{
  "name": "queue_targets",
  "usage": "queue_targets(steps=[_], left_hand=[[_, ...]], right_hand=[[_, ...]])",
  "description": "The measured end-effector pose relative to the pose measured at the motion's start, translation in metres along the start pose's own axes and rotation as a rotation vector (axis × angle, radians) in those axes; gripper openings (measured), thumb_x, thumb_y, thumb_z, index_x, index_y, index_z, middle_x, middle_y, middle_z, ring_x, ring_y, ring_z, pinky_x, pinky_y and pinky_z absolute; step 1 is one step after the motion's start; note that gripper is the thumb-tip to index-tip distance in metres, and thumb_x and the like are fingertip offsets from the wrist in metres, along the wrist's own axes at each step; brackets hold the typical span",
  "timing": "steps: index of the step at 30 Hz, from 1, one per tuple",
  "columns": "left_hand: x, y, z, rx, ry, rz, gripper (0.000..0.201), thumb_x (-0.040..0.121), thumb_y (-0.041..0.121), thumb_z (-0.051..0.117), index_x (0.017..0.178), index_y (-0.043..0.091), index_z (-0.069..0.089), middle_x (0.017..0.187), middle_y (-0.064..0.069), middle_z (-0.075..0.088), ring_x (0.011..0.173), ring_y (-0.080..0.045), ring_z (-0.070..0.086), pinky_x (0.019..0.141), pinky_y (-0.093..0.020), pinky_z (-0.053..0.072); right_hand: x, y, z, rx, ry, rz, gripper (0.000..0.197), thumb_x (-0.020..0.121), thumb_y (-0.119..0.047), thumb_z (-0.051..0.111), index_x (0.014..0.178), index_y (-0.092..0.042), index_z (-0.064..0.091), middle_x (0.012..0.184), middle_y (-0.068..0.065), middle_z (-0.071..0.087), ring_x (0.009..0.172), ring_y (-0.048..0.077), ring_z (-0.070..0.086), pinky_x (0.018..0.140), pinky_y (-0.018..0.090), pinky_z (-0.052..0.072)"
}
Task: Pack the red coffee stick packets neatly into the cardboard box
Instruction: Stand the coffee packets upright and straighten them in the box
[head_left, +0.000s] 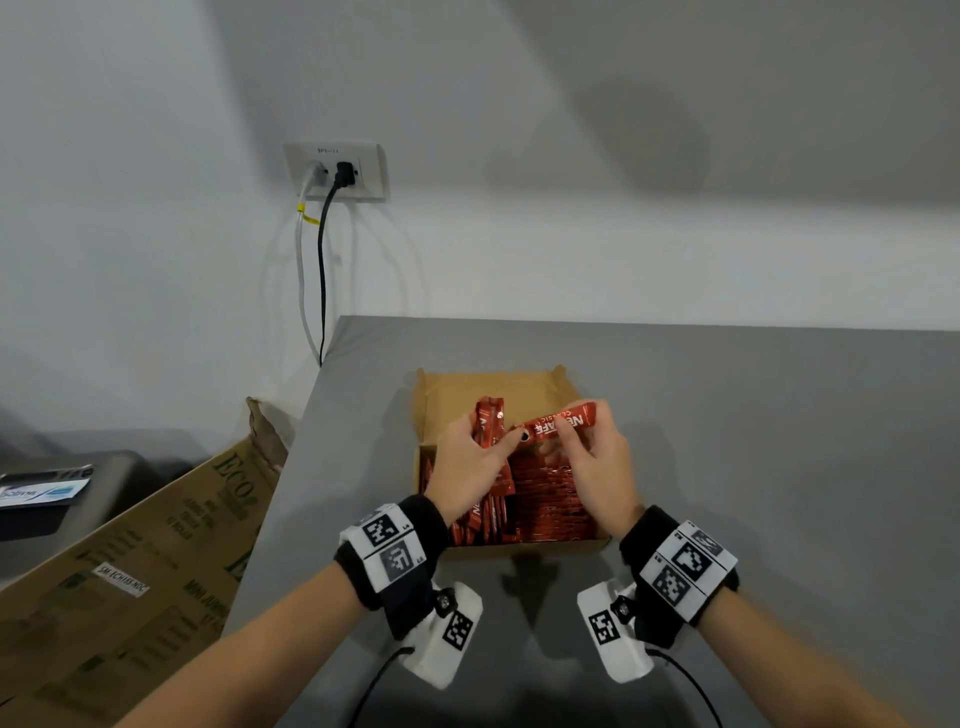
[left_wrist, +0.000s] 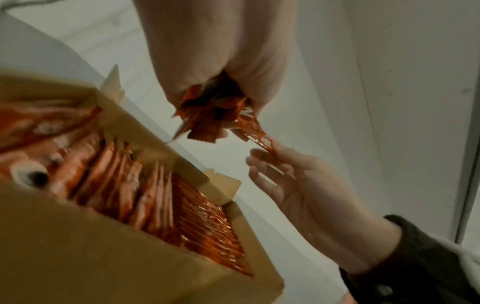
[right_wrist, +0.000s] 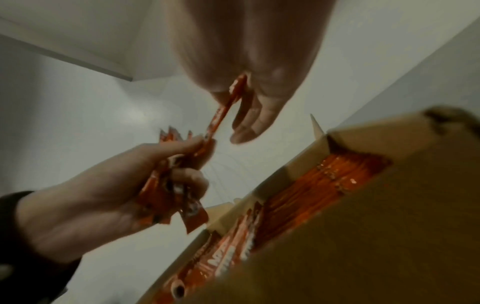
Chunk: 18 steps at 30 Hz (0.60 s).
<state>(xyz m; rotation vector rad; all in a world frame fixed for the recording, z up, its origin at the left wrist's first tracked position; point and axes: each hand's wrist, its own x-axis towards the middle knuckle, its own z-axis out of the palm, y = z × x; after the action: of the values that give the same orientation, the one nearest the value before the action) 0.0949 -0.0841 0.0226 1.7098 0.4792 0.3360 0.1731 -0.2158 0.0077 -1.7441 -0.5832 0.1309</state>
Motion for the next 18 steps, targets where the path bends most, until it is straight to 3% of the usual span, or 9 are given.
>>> queue_targets(steps=[3, 5, 8, 10, 13, 15, 18], left_hand=[[0.005, -0.005, 0.000, 0.186, -0.202, 0.039, 0.020, 0.083, 0.021, 0.070, 0.096, 0.007, 0.065, 0.088, -0.004, 0.070, 0.079, -0.014, 0.066, 0.073, -0.024, 0.054], [0.008, -0.006, -0.006, 0.451, -0.367, 0.124, 0.029, 0.078, 0.023, 0.075, 0.103, 0.014, 0.064, 0.095, 0.002, 0.069, 0.079, -0.011, 0.064, 0.074, -0.023, 0.051], [0.008, -0.005, -0.012, 0.954, -0.502, 0.221, 0.046, 0.073, 0.033, 0.077, 0.110, 0.012, 0.059, 0.100, -0.001, 0.067, 0.084, -0.017, 0.061, 0.072, -0.029, 0.051], [0.008, -0.008, -0.011, 1.133, -0.564, 0.239, 0.055, 0.073, 0.038, 0.077, 0.116, 0.010, 0.056, 0.105, -0.003, 0.065, 0.093, -0.022, 0.061, 0.078, -0.035, 0.051], [0.006, -0.014, -0.004, 1.206, -0.622, 0.262, 0.053, 0.073, 0.040, 0.076, 0.113, 0.011, 0.056, 0.103, -0.004, 0.065, 0.093, -0.023, 0.062, 0.076, -0.037, 0.052], [0.005, -0.017, 0.001, 1.222, -0.619, 0.288, 0.049, 0.075, 0.040, 0.074, 0.111, 0.012, 0.056, 0.101, -0.004, 0.066, 0.091, -0.024, 0.062, 0.073, -0.037, 0.052], [0.006, -0.019, 0.005, 1.209, -0.610, 0.311, 0.048, 0.076, 0.041, 0.072, 0.112, 0.013, 0.056, 0.101, -0.003, 0.066, 0.091, -0.023, 0.062, 0.074, -0.038, 0.052]], right_hand=[[0.003, -0.005, -0.005, 0.023, 0.039, -0.046, 0.014, 0.089, -0.011, 0.060, 0.096, -0.015, 0.048, 0.076, -0.002, 0.065, 0.064, 0.008, 0.062, 0.063, 0.025, 0.053], [0.004, -0.004, -0.016, -0.028, 0.023, -0.058, 0.023, 0.083, -0.011, 0.068, 0.091, -0.025, 0.051, 0.082, -0.006, 0.067, 0.073, 0.004, 0.065, 0.068, 0.017, 0.053], [0.003, -0.003, -0.037, -0.129, -0.076, -0.034, 0.021, 0.074, -0.010, 0.076, 0.069, -0.025, 0.061, 0.069, -0.009, 0.068, 0.062, 0.001, 0.063, 0.063, 0.012, 0.050], [0.002, -0.003, -0.049, -0.124, -0.131, 0.016, 0.018, 0.073, -0.011, 0.077, 0.064, -0.020, 0.064, 0.056, -0.009, 0.066, 0.051, 0.005, 0.060, 0.054, 0.014, 0.048], [-0.005, -0.004, -0.054, -0.145, -0.227, 0.054, 0.012, 0.085, -0.014, 0.065, 0.073, -0.016, 0.065, 0.052, -0.007, 0.064, 0.046, 0.011, 0.060, 0.048, 0.021, 0.049], [-0.011, -0.002, -0.053, -0.203, -0.298, 0.054, 0.014, 0.093, -0.017, 0.053, 0.083, -0.022, 0.060, 0.051, -0.006, 0.063, 0.048, 0.016, 0.064, 0.048, 0.026, 0.052], [-0.014, 0.003, -0.052, -0.311, -0.386, 0.068, 0.012, 0.098, -0.016, 0.043, 0.096, -0.026, 0.049, 0.060, -0.003, 0.064, 0.052, 0.015, 0.066, 0.052, 0.025, 0.054]])
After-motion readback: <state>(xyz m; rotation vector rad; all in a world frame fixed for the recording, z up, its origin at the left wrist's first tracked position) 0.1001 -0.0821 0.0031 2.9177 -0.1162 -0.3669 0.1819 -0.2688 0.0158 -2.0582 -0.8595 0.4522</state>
